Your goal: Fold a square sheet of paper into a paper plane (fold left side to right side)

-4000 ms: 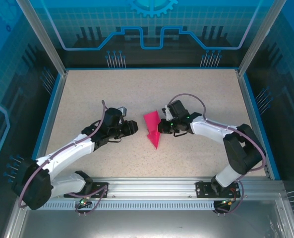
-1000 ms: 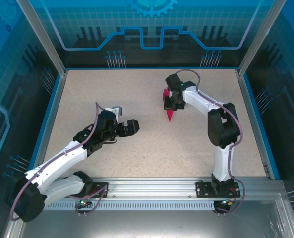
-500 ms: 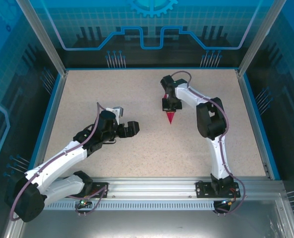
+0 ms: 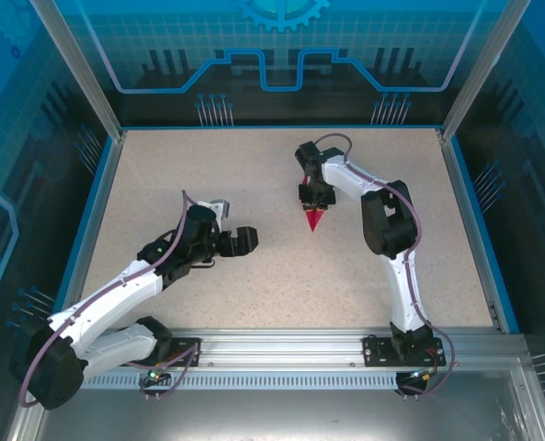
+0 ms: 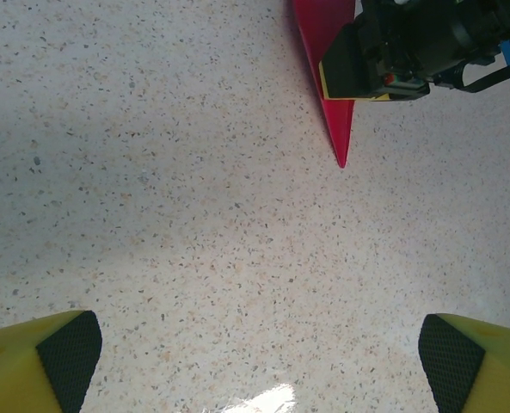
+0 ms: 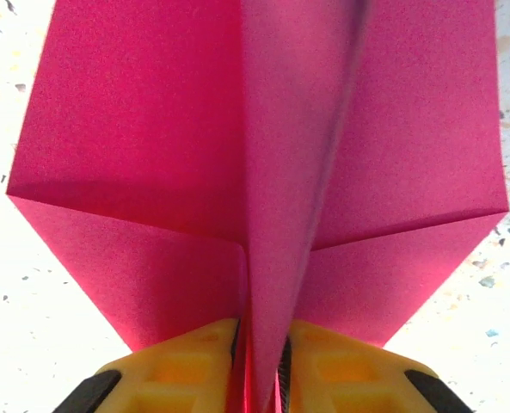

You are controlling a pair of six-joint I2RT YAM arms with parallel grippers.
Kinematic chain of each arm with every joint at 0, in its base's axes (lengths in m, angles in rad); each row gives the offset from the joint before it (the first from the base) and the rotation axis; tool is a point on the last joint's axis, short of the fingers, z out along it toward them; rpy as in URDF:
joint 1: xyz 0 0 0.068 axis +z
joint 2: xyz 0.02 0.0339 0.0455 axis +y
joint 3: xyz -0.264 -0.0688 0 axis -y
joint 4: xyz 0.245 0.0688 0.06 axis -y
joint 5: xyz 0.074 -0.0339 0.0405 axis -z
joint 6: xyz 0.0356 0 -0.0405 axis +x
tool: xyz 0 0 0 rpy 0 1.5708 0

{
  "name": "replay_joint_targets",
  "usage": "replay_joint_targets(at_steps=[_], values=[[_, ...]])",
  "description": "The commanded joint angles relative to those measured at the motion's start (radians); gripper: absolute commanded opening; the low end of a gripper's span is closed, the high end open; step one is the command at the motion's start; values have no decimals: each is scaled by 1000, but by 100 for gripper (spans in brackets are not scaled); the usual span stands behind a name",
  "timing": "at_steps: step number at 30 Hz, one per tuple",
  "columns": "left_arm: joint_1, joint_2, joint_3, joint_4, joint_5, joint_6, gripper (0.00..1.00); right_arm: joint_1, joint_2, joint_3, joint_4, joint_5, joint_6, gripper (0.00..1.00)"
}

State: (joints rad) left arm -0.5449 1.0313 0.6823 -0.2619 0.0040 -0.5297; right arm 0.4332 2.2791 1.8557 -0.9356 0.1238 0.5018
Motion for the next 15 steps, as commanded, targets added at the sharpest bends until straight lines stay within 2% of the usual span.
replay_joint_targets(at_steps=[1,10,15], values=[[7,0,36,-21,-2,28,99,11,-18,31,-44,5,-7,26],[46,8,42,-27,17,-7,99,34,-107,31,-98,51,-47,40],[97,19,57,-24,37,-19,99,37,-268,-51,-90,65,-90,53]])
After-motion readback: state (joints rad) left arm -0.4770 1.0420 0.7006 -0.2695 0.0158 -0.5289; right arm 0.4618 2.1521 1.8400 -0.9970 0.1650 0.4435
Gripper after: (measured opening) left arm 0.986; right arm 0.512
